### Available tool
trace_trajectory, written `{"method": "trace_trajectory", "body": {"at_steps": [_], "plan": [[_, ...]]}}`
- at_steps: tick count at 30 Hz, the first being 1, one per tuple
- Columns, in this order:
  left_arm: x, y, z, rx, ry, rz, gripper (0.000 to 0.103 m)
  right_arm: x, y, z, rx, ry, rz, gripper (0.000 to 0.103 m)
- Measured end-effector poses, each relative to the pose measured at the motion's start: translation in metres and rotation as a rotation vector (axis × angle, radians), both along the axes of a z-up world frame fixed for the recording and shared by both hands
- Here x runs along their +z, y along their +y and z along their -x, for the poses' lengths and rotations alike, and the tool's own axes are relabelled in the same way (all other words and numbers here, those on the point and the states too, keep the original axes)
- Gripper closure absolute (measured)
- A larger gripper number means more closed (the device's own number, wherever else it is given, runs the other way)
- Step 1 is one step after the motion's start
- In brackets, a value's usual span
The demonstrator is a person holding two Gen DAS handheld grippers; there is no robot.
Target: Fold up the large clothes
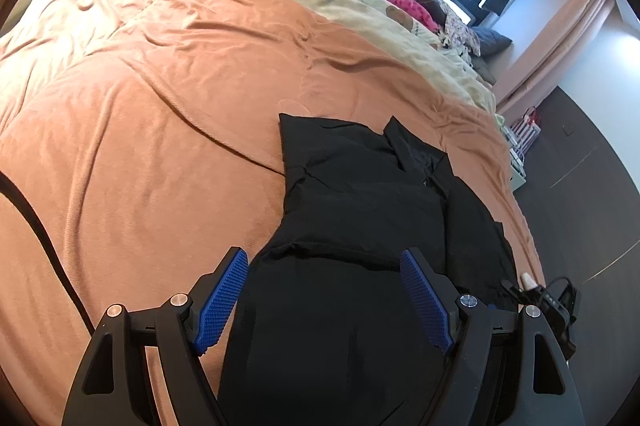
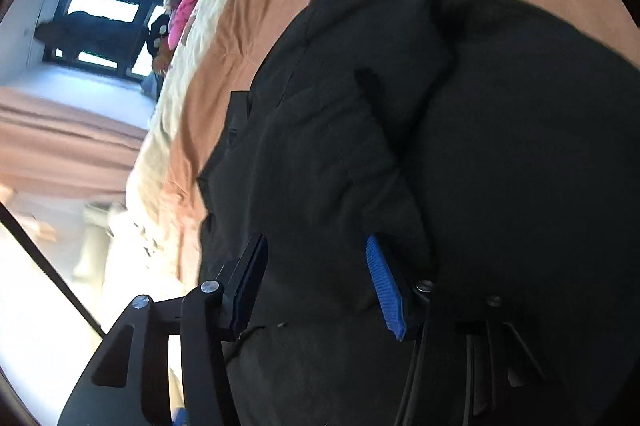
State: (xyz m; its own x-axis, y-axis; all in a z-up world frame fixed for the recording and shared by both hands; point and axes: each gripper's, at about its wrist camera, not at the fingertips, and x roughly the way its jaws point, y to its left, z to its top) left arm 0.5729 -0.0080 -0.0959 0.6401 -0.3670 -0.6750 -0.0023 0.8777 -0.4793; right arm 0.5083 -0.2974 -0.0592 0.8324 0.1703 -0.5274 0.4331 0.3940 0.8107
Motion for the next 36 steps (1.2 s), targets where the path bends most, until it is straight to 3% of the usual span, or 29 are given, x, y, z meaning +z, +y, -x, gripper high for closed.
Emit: {"method": "trace_trajectory", "body": {"at_steps": [3,7,10,13,14,15,17,19,25,30,36], "plan": [[0.001,0.005,0.0,0.01,-0.001,0.019,0.023,0.014,-0.003,0.012,-0.046,0.031,0.054,0.053],[0.001,0.009,0.0,0.014,-0.001,0.036,0.023,-0.008,0.014,0.041,-0.115,0.088,0.157,0.053],[0.002,0.01,0.0,0.006,0.0,0.04,0.023,-0.029,0.016,0.04,-0.05,0.118,0.101,0.053],[0.003,0.012,0.0,0.001,0.001,0.043,0.023,-0.028,0.012,0.028,0.026,0.122,0.18,0.054],[0.003,0.012,0.0,0.002,0.001,0.044,0.023,-0.024,0.004,0.032,0.038,0.115,0.193,0.061],[0.003,0.011,0.0,0.004,0.001,0.043,0.023,-0.021,0.004,0.031,0.049,0.099,0.196,0.095],[0.003,0.014,0.0,0.01,0.003,0.046,0.023,-0.016,0.001,0.027,0.087,0.036,0.177,0.096],[0.001,0.018,0.0,0.02,0.008,0.051,0.023,0.0,0.006,0.031,0.101,-0.003,0.232,0.097],[-0.002,0.031,-0.001,0.046,0.019,0.079,0.023,0.05,0.065,0.019,0.247,-0.156,0.35,0.099],[-0.005,0.05,-0.001,0.087,0.026,0.1,0.023,0.068,0.129,-0.018,0.384,-0.175,0.45,0.099],[-0.009,0.07,0.002,0.138,0.036,0.12,0.023,0.048,0.173,-0.043,0.581,-0.142,0.454,0.096]]}}
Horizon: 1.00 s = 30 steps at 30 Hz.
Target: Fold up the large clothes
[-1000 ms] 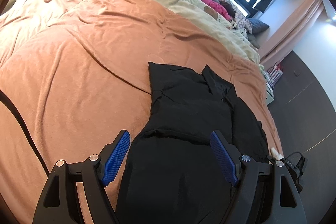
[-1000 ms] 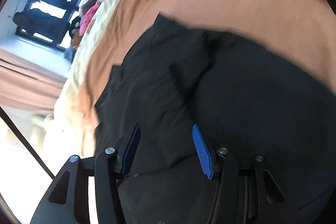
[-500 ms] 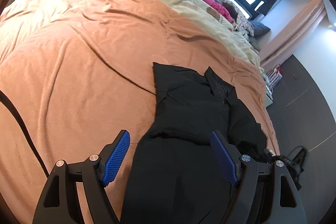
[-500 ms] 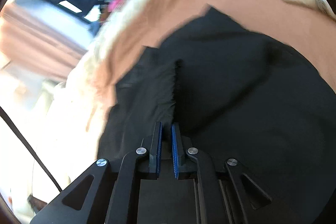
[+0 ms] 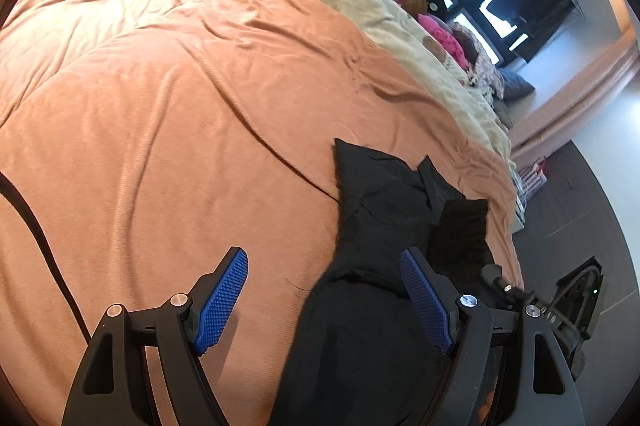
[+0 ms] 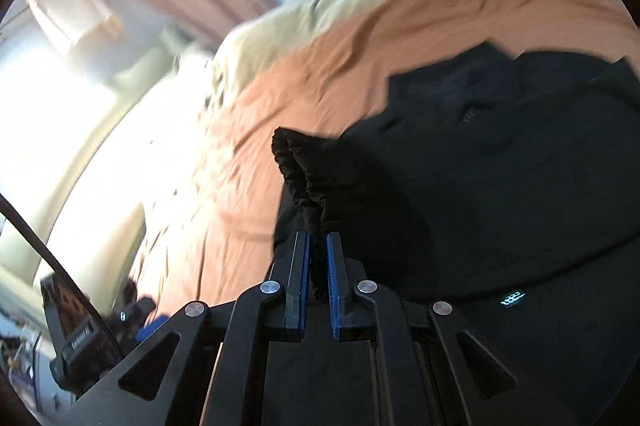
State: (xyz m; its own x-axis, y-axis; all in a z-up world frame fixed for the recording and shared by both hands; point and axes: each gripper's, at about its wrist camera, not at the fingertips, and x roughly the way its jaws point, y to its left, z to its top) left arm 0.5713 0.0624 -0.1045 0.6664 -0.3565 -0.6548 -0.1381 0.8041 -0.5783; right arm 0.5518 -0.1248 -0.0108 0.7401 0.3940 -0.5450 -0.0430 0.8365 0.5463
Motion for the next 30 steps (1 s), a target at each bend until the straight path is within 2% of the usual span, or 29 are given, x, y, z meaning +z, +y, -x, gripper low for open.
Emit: {"method": "trace_trajectory", "body": {"at_steps": [2,3,4,6,10,13,17,20,26,30], "plan": [[0.0,0.0,0.001,0.002,0.001,0.003,0.023,-0.006,0.002,-0.01,0.025,0.02,-0.013,0.091],[0.0,0.0,0.001,-0.001,0.001,0.002,0.023,-0.008,0.003,-0.007,0.029,0.024,-0.01,0.077],[0.001,-0.001,0.001,-0.004,0.001,0.0,0.023,-0.011,-0.002,0.005,0.033,0.021,-0.013,0.049],[0.002,-0.005,0.001,-0.014,-0.002,-0.007,0.023,-0.011,-0.007,-0.006,0.039,0.007,-0.038,0.018],[0.003,-0.01,0.0,-0.033,-0.003,-0.023,0.023,-0.025,-0.029,0.0,0.027,0.008,-0.087,0.018],[0.005,-0.015,0.0,-0.046,-0.006,-0.034,0.023,-0.045,-0.043,0.011,-0.042,0.006,-0.044,0.018],[0.011,-0.022,0.008,-0.078,-0.025,-0.06,0.023,-0.029,-0.075,0.051,-0.135,-0.001,-0.024,0.018],[0.014,-0.027,0.022,-0.086,-0.028,-0.064,0.023,-0.01,-0.092,0.095,-0.168,-0.026,-0.017,0.018],[0.012,-0.041,0.083,-0.142,-0.006,-0.101,0.023,0.011,-0.117,0.164,-0.19,-0.022,0.021,0.018],[0.012,-0.037,0.125,-0.119,0.017,-0.123,0.023,0.024,-0.131,0.215,-0.213,-0.031,0.036,0.018]]}}
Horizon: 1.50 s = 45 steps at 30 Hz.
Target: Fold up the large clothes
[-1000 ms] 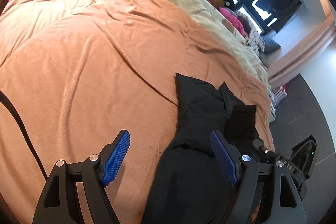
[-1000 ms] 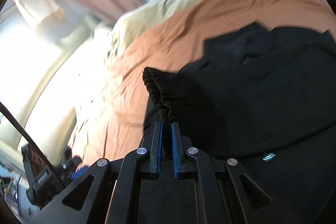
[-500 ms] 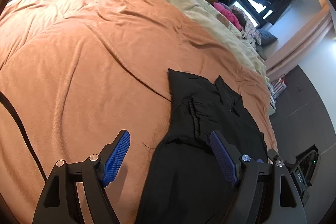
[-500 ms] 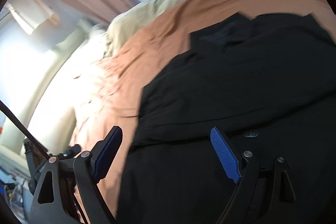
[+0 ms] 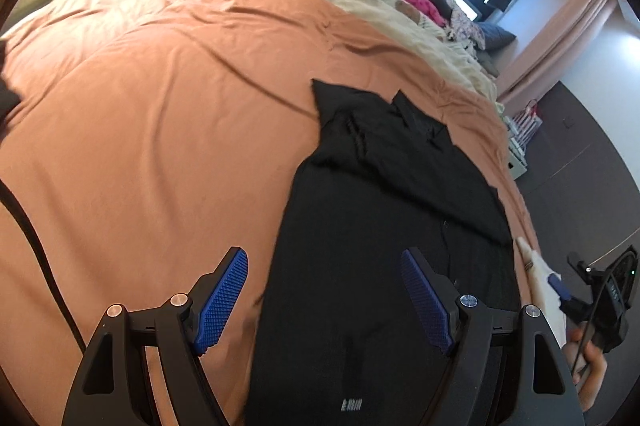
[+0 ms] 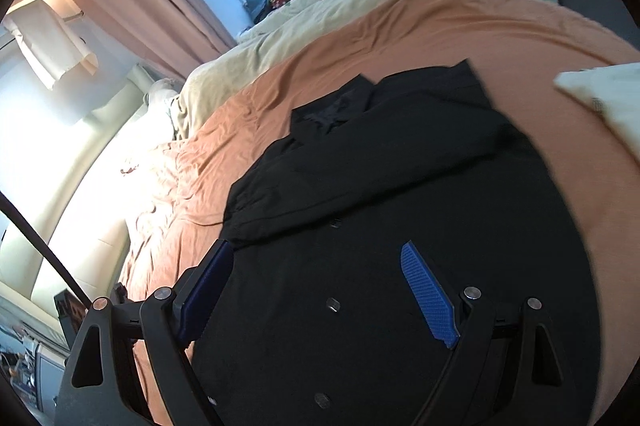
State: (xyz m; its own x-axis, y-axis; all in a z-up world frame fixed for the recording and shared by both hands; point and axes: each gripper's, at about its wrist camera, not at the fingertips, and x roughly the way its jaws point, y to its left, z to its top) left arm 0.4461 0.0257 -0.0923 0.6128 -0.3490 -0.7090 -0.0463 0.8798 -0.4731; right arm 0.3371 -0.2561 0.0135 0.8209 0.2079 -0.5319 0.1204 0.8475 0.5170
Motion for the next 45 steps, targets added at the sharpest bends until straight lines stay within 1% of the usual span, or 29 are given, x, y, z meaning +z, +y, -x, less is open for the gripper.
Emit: {"method": "trace_trajectory", "body": {"at_steps": [2,5,10,14,20,25,29,33,35,38,40,42,45], "plan": [[0.0,0.002,0.019,0.008,0.005,0.003,0.023,0.003,-0.005,0.024,-0.002,-0.001,0.003,0.018],[0.001,0.005,0.049,0.013,0.01,-0.02,0.024,0.005,-0.011,0.056,-0.008,-0.004,0.006,0.018],[0.006,0.008,0.085,0.024,0.004,-0.02,0.027,0.004,-0.019,0.105,-0.018,-0.001,0.003,0.018],[0.008,0.01,0.112,0.016,-0.007,-0.027,0.031,0.003,-0.026,0.141,-0.022,0.002,0.019,0.018],[0.002,0.017,0.147,0.014,0.002,-0.033,0.043,-0.006,-0.031,0.192,-0.036,0.034,0.037,0.018],[-0.006,0.02,0.172,0.002,0.009,-0.037,0.047,-0.014,-0.035,0.226,-0.045,0.057,0.041,0.018],[-0.012,0.024,0.185,-0.006,0.015,-0.033,0.049,-0.022,-0.04,0.247,-0.059,0.074,0.032,0.018],[-0.02,0.029,0.193,-0.002,0.019,-0.011,0.054,-0.033,-0.042,0.262,-0.078,0.098,0.025,0.018],[-0.026,0.031,0.193,0.001,0.029,0.003,0.057,-0.038,-0.041,0.267,-0.082,0.102,0.014,0.021],[-0.036,0.031,0.188,-0.006,0.048,0.025,0.062,-0.047,-0.043,0.268,-0.088,0.118,-0.013,0.026],[-0.042,0.027,0.182,-0.021,0.059,0.032,0.063,-0.051,-0.046,0.266,-0.094,0.128,-0.016,0.029],[-0.051,0.023,0.175,-0.041,0.075,0.038,0.063,-0.053,-0.052,0.262,-0.107,0.131,-0.023,0.03],[-0.064,0.019,0.163,-0.056,0.104,0.07,0.063,-0.058,-0.063,0.254,-0.13,0.143,-0.05,0.03]]}}
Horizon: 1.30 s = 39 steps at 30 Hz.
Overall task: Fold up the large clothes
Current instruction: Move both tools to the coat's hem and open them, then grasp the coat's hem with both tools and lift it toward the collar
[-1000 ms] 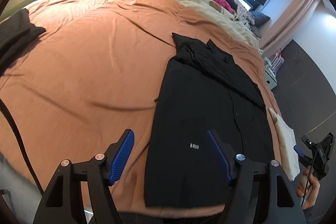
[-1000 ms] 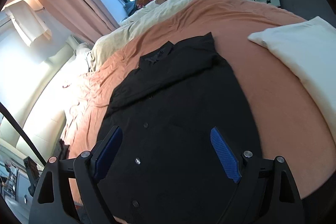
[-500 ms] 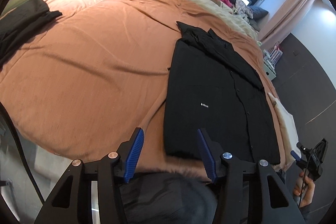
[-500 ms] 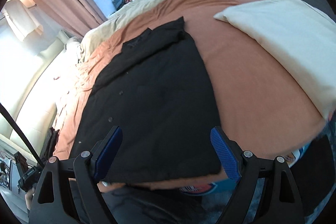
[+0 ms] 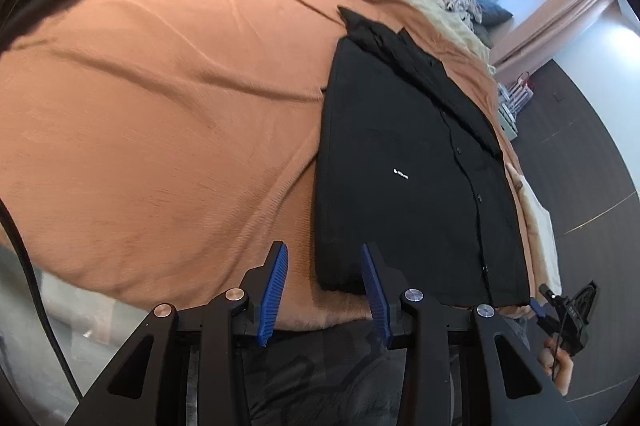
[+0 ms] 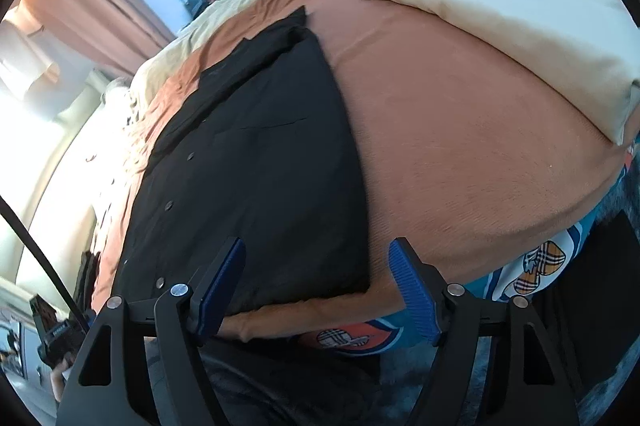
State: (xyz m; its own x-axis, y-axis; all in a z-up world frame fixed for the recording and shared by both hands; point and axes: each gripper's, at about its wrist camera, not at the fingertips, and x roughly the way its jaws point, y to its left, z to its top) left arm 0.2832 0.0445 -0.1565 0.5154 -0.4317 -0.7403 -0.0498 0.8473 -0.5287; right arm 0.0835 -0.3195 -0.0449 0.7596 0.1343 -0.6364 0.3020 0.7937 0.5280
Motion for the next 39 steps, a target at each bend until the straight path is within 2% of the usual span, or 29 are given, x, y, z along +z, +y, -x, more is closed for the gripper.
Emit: {"method": "trace_trajectory", "body": {"at_steps": [2,6,10,14,18,20,23,26,27,28,29,30,31,34,39], "plan": [[-0.009,-0.002,-0.007,-0.001,0.019,0.01,0.063,-0.008,-0.004,-0.006,-0.006,0.01,-0.024,0.031],[-0.027,-0.003,-0.019,0.004,0.056,0.05,0.063,-0.018,-0.006,-0.022,0.014,0.02,-0.067,0.039],[-0.034,-0.005,-0.026,0.008,0.05,0.088,0.063,-0.023,-0.011,-0.033,0.023,-0.004,-0.097,0.039],[-0.04,0.001,-0.027,0.026,0.052,0.184,0.063,-0.033,-0.021,-0.029,0.027,-0.049,-0.207,0.039],[-0.044,0.003,-0.018,0.009,0.059,0.299,0.063,-0.052,-0.028,-0.013,0.066,-0.113,-0.365,0.039],[-0.043,0.001,-0.013,-0.008,0.061,0.31,0.063,-0.063,-0.031,-0.005,0.084,-0.145,-0.429,0.039],[-0.042,0.001,-0.011,-0.004,0.066,0.329,0.063,-0.069,-0.036,-0.001,0.074,-0.173,-0.453,0.041],[-0.041,-0.001,-0.015,0.003,0.069,0.328,0.063,-0.07,-0.043,-0.007,0.041,-0.17,-0.449,0.049],[-0.041,-0.002,-0.017,0.006,0.069,0.325,0.063,-0.07,-0.043,-0.011,0.035,-0.167,-0.442,0.055],[-0.041,-0.002,-0.017,0.01,0.07,0.325,0.065,-0.069,-0.044,-0.015,0.024,-0.161,-0.432,0.065],[-0.04,-0.002,-0.017,0.018,0.071,0.32,0.079,-0.069,-0.04,-0.018,0.01,-0.148,-0.423,0.071],[-0.04,-0.001,-0.016,0.029,0.076,0.309,0.084,-0.069,-0.04,-0.02,-0.001,-0.137,-0.419,0.087],[-0.04,0.0,-0.015,0.037,0.073,0.312,0.087,-0.066,-0.039,-0.019,-0.007,-0.142,-0.413,0.093],[-0.028,0.004,-0.008,0.067,0.023,0.314,0.091,-0.044,-0.023,-0.012,0.003,-0.187,-0.36,0.099],[0.011,0.009,0.006,0.086,-0.087,0.313,0.093,-0.008,0.003,0.011,0.025,-0.248,-0.312,0.1]]}}
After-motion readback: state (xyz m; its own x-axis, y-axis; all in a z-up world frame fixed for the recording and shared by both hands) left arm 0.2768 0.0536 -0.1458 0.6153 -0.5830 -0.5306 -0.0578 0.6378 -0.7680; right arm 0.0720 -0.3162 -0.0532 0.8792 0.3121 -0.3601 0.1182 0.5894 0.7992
